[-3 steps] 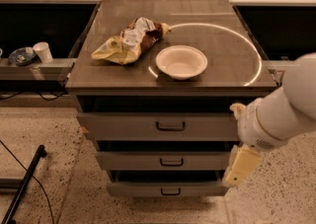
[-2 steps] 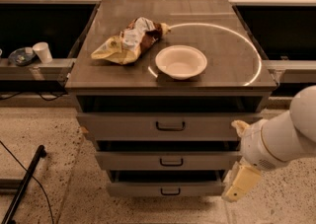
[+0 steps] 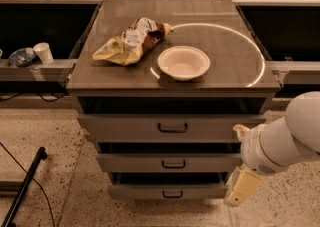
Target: Open middle drawer
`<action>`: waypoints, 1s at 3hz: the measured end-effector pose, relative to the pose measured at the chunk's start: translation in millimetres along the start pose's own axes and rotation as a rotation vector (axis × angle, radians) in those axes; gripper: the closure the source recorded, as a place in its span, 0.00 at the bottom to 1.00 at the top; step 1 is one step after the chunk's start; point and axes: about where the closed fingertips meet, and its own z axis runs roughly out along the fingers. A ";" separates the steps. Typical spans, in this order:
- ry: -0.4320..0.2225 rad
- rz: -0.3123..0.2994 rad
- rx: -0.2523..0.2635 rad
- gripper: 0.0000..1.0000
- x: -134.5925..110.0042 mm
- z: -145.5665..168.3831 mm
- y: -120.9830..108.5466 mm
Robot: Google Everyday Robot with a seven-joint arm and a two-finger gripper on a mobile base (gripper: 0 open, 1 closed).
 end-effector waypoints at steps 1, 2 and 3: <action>-0.018 -0.031 -0.037 0.00 13.5 46.0 23.1; -0.116 -0.113 -0.040 0.00 31.9 106.1 37.4; -0.323 -0.068 -0.064 0.00 53.6 135.2 27.0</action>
Offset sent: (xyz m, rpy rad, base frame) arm -0.0366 0.0249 -0.2147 0.2037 -0.1405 0.4184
